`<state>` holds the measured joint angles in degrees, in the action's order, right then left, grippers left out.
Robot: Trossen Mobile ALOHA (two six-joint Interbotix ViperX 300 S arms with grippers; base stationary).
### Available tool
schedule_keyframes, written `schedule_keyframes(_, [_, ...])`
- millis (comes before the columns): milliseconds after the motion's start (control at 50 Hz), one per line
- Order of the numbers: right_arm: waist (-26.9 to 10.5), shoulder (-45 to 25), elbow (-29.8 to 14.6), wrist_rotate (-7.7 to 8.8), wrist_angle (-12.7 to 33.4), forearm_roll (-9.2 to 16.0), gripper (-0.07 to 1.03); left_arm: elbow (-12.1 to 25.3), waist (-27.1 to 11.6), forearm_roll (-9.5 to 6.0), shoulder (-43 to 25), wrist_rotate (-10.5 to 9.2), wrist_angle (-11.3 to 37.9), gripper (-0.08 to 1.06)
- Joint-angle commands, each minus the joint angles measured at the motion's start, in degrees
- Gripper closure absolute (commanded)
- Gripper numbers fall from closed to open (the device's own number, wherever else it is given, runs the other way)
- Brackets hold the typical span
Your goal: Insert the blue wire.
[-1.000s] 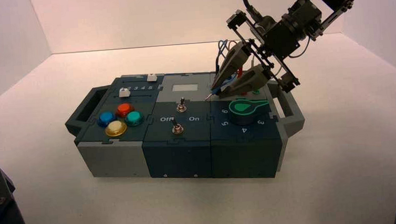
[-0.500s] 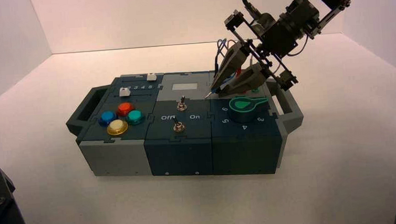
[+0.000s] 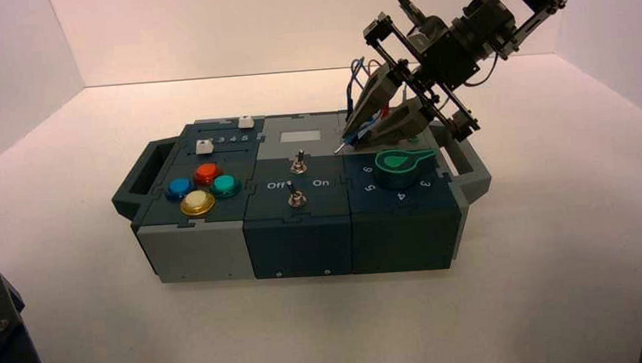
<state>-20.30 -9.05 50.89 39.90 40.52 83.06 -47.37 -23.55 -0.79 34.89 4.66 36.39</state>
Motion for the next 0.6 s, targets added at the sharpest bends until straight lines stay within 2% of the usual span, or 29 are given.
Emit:
schedule_keyframes(20, [1.1,0.9,-1.1,0.70,-2.5,0.5,0.69,1.5,-0.2,0.09,0.8,0.09,-0.4,1.01])
schedule_keyframes(600, [1.1,1.5,-1.8,0.70,-4.3,1.5,0.70,1.1,-0.2,0.00,1.8,0.00,-0.4,1.01])
